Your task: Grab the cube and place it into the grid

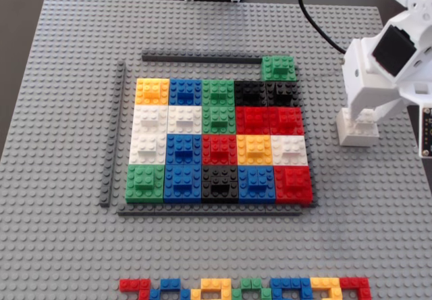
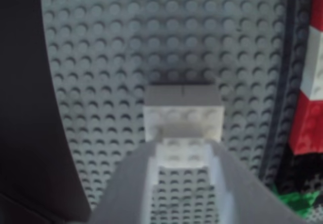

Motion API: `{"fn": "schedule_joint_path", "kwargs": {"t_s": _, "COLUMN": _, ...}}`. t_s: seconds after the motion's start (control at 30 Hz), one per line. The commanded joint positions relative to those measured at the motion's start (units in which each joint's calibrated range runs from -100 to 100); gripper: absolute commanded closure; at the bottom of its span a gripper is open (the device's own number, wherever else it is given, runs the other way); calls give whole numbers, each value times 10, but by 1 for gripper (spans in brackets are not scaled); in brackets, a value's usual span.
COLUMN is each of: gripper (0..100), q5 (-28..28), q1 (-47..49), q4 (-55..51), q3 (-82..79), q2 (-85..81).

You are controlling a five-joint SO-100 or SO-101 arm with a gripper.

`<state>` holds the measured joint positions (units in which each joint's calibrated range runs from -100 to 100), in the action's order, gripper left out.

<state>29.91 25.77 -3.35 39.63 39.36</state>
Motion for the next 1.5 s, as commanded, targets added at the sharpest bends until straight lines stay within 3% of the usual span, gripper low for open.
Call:
{"fn": "schedule_joint_path", "kwargs": {"t_s": 0.0, "gripper": 98, "q5": 8, "q1": -6, "q4": -13, "q3": 5, "q2": -89}}
{"fn": "schedule_joint_path", "kwargs": {"t_s": 0.37, "gripper": 99, "q5": 31, "q1": -22, "q4": -30, "q3": -40, "q2": -241}}
{"fn": "schedule_joint_path", "kwargs": {"t_s": 0.93, "gripper": 99, "q5": 110, "q1": -150, "q4": -29, "q3": -354, "q2": -629}}
{"fn": "schedule_joint_path", "kwargs": {"t_s": 1.47, "gripper": 99, "q5": 163, "q1": -225, "q4": 38, "q3": -755, "q2": -829}}
